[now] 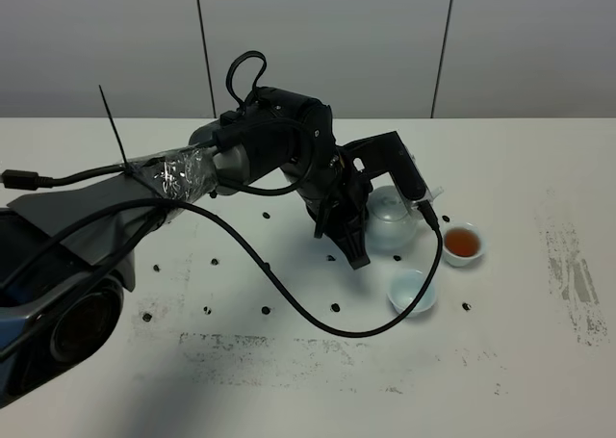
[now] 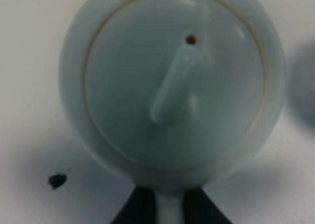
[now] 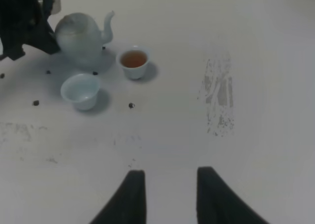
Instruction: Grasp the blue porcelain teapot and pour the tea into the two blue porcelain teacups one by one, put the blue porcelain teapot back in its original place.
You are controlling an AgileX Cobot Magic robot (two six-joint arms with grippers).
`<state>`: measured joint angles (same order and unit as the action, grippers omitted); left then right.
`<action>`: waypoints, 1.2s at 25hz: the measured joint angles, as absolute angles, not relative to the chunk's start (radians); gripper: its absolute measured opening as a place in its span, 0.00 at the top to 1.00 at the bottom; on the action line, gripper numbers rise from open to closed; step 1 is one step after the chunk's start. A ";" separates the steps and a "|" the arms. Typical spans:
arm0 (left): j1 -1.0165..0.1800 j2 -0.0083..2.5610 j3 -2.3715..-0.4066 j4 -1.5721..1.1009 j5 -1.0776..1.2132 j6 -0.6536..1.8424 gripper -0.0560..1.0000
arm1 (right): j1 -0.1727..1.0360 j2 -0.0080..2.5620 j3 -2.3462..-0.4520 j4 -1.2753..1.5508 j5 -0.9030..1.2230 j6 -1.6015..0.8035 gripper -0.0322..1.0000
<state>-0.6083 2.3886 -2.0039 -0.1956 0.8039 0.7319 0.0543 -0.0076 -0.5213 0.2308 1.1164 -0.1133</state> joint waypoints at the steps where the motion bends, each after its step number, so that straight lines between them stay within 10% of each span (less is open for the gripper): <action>1: -0.608 2.391 -2.003 -0.200 0.804 0.732 0.87 | 0.054 -0.008 -0.521 0.231 1.116 -0.113 0.74; 30: -0.742 2.250 -2.002 0.248 1.036 1.163 0.87 | 0.054 -0.008 -0.521 0.231 1.116 -0.113 0.74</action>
<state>-0.7423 2.2504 -2.0018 0.2485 1.0363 1.1631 0.0543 -0.0076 -0.5213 0.2308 1.1164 -0.1133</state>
